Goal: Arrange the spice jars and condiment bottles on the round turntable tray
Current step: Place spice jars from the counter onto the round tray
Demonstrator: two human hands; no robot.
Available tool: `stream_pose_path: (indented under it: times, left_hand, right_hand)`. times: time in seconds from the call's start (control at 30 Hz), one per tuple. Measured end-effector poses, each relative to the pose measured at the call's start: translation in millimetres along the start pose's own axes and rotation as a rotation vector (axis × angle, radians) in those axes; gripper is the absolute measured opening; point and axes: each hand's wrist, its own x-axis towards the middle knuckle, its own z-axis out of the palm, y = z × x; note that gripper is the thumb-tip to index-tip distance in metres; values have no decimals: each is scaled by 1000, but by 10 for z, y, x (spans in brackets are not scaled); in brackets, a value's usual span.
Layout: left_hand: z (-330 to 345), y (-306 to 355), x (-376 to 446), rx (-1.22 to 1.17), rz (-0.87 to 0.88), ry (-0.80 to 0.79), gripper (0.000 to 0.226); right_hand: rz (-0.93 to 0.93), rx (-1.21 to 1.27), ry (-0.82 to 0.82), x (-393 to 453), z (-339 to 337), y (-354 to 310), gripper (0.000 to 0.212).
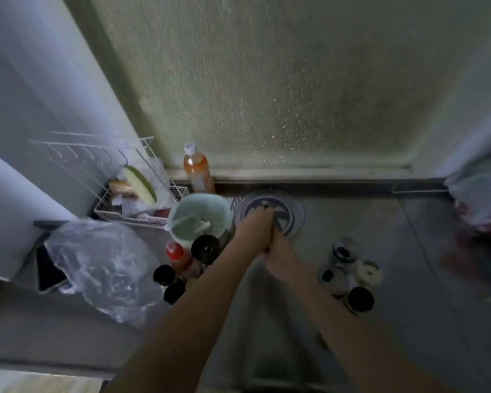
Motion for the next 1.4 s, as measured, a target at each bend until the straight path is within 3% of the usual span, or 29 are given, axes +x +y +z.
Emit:
stream_pose_path:
  times: [0.13, 0.27, 0.37, 0.53, 0.67, 0.77, 0.93, 1.17, 1.27, 1.4]
  left_hand:
    - [479, -173, -23, 37, 5, 78, 11]
    - [888, -348, 137, 65, 59, 296, 6]
    - [1168, -438, 233, 50, 75, 441, 19]
    - [1410, -551, 270, -69, 66, 673, 20]
    - [1394, -505, 210, -106, 68, 697, 27]
    - [1412, -469, 152, -85, 130, 653, 17]
    - [1484, -437, -93, -42, 109, 660, 2]
    - [1680, -422, -831, -36, 181, 714, 8]
    - [1703, -401, -1025, -127, 202, 778, 11]
    - [1678, -434, -1133, -385, 65, 914, 16]
  right_hand:
    - [84, -122, 224, 131, 291, 432, 43]
    - [-5, -161, 350, 343, 422, 772, 37]
    - [-71, -170, 443, 440, 598, 935, 37]
    - [-151, -154, 566, 514, 823, 1011, 39]
    - [-215, -130, 651, 511, 888, 1038, 42]
    - [-235, -103, 728, 416, 886, 1065, 38]
    - [-237, -108, 670, 167, 943, 1061, 23]
    - [-280, -76, 732, -529, 1217, 1064, 25]
    - [-250, -109, 766, -722, 1246, 1045, 30]
    - [-167, -116, 860, -819, 1230, 1028, 43]
